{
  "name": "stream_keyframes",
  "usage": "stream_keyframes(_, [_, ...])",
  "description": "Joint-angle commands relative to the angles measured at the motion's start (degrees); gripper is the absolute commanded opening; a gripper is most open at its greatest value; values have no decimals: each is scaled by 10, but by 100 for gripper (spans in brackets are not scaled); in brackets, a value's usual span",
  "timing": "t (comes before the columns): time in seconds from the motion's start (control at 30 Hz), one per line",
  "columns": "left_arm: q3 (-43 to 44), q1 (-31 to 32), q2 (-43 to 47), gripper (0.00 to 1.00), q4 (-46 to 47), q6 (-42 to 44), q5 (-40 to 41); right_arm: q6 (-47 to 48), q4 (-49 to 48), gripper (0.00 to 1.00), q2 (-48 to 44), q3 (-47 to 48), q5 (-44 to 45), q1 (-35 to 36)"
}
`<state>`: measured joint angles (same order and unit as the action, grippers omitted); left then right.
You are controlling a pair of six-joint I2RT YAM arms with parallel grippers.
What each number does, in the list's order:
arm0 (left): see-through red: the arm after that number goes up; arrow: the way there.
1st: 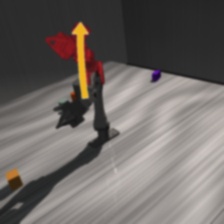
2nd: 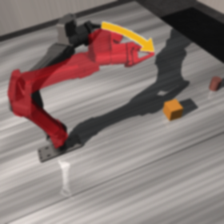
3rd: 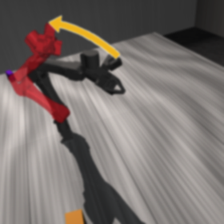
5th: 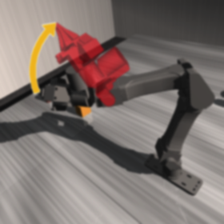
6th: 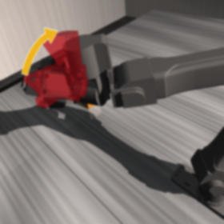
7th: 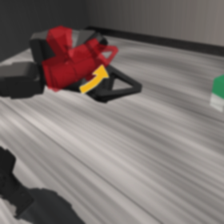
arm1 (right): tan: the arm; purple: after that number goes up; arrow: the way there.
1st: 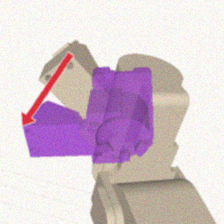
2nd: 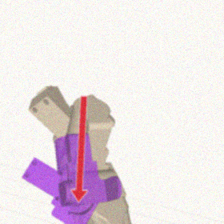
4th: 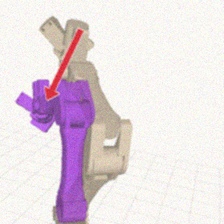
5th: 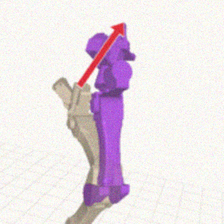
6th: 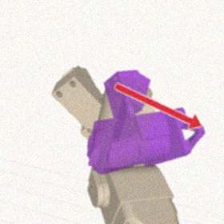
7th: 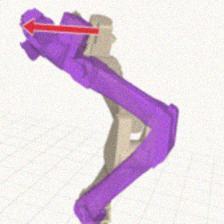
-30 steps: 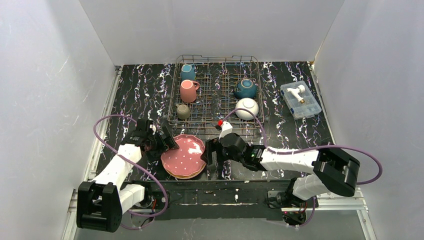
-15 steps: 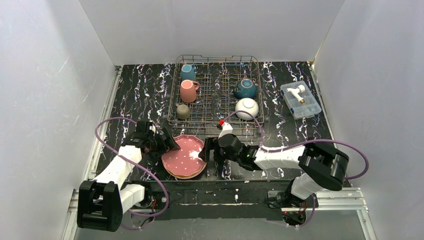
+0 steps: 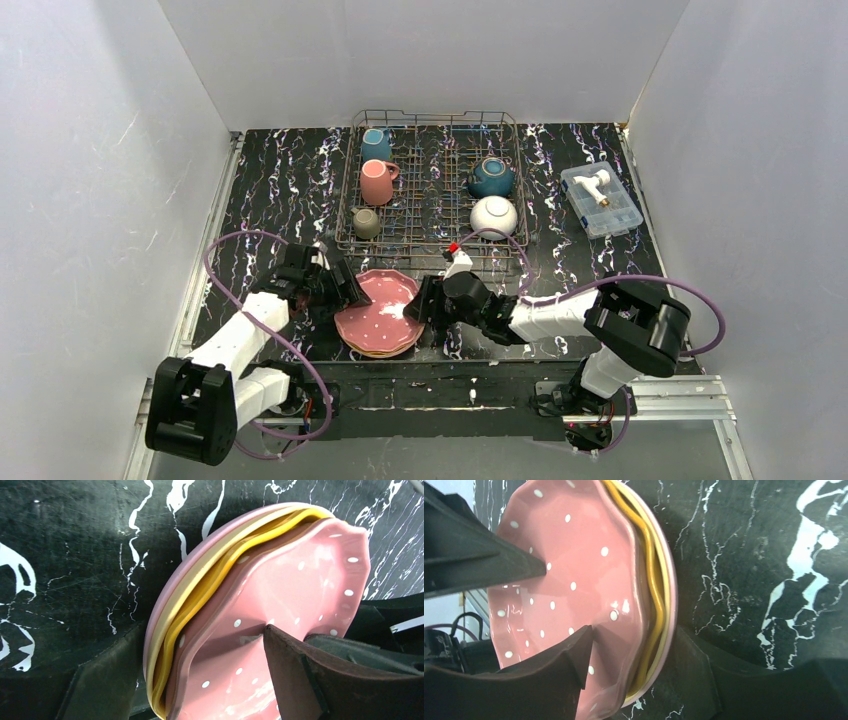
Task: Load the mixed dishes into the dish rack
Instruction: Move the plate to the corner of the board.
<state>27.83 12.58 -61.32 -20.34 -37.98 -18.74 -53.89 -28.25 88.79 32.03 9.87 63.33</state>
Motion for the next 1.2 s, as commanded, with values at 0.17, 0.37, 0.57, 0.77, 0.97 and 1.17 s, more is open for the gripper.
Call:
stream_keyframes(0.17, [6,90,-28,80,16,-21,-15,-18,-31,49,-8,-39,-7,-3])
stream_keyframes(0.37, [15,127,-37,80,21,-30,-18,-21,-26,45,-34,-63,-6,-4])
stream_keyframes(0.57, [22,170,-42,80,27,-42,-31,-27,-19,43,-63,-86,-12,-3])
stream_keyframes(0.77, [33,220,-38,80,27,-50,-45,-25,14,41,-115,-107,-11,-3])
stream_keyframes(0.97, [41,264,-29,80,25,-59,-56,-17,73,41,-191,-118,-19,-3])
stream_keyframes(1.17, [46,323,-28,80,25,-77,-44,-24,118,41,-264,-148,-37,-3])
